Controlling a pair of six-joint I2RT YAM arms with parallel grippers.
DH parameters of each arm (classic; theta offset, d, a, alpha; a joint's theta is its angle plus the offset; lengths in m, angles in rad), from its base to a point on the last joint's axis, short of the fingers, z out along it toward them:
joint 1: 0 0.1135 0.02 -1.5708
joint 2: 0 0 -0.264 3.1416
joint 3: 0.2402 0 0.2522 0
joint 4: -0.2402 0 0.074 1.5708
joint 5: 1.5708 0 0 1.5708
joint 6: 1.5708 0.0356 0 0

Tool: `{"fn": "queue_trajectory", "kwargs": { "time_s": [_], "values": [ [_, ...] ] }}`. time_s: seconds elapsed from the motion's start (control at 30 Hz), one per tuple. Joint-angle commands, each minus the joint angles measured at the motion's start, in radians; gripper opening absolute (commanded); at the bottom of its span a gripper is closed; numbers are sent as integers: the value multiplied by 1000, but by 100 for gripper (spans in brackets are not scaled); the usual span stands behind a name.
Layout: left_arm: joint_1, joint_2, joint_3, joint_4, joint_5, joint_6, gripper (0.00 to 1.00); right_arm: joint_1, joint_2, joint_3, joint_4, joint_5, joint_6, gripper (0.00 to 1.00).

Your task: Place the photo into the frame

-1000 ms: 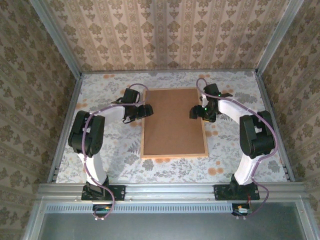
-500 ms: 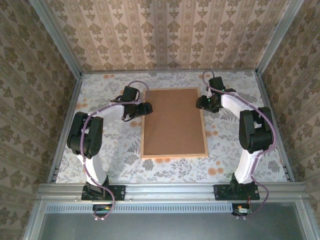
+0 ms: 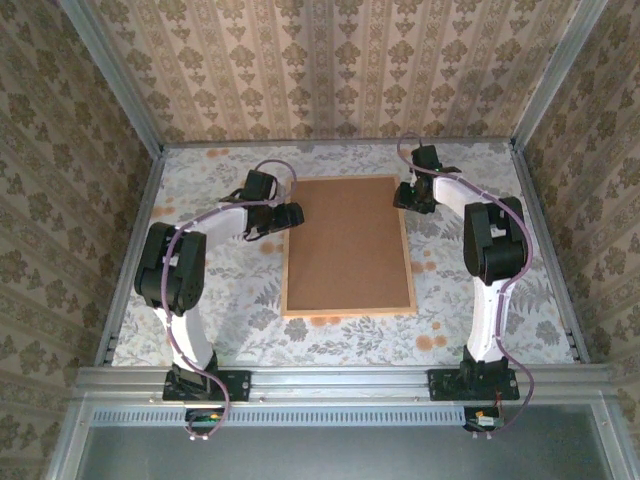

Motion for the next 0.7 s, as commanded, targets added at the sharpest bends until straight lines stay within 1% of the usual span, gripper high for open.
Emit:
{"fn": "queue_trajectory", "kwargs": {
  "time_s": [0.0,0.13,0.2,0.33,0.57,0.67],
  "values": [
    [11,18,25,-16,-6,26,74,-2,25,39,-44,-25,-35,44],
    [18,28,24,-13,-8,26,75,-3,43,58,-66,-73,-64,46],
    [21,37,28,-15,-9,26,75,-3,46,65,-107,-91,-82,47],
    [22,80,64,-28,-1,29,75,-3,64,88,-153,-104,-107,48],
    [23,150,124,-33,23,20,76,-2,70,99,-168,-158,-115,48],
    [21,165,134,-24,34,13,76,-2,64,93,-170,-156,-116,48]
  ]
}}
